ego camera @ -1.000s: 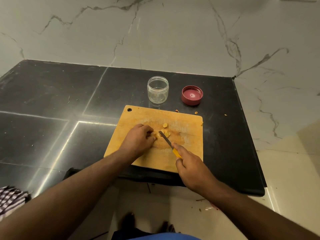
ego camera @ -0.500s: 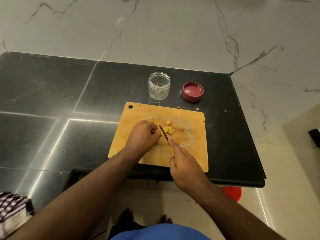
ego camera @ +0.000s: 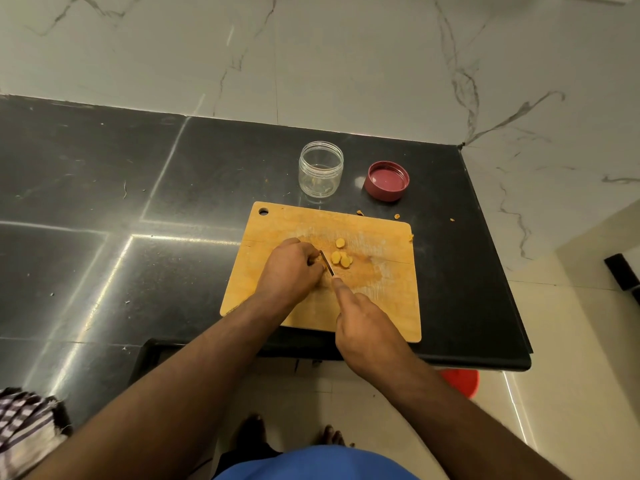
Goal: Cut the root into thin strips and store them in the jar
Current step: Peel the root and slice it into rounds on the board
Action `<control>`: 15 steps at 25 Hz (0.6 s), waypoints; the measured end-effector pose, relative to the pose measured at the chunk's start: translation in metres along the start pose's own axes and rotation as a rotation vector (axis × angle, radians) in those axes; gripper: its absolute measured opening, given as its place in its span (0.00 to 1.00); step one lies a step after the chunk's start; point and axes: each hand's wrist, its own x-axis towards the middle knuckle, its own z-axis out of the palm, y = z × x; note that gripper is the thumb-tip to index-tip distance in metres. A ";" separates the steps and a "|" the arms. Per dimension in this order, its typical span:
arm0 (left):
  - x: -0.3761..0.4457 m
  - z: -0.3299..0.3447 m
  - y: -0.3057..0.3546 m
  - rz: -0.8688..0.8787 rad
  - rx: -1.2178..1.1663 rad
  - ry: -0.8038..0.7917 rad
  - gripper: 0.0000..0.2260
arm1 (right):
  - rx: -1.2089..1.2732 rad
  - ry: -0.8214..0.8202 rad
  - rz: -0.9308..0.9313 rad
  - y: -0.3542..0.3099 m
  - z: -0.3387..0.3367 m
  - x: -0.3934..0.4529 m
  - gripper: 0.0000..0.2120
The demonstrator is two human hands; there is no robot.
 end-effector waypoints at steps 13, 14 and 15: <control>-0.002 -0.005 0.002 -0.019 0.025 -0.030 0.16 | 0.183 0.091 0.035 0.014 0.007 -0.031 0.26; -0.002 -0.005 0.002 -0.015 0.028 -0.042 0.17 | 0.251 0.103 0.052 0.015 0.002 -0.029 0.25; -0.003 -0.006 0.001 -0.010 0.027 -0.056 0.18 | 0.334 0.103 0.081 0.016 -0.003 -0.026 0.25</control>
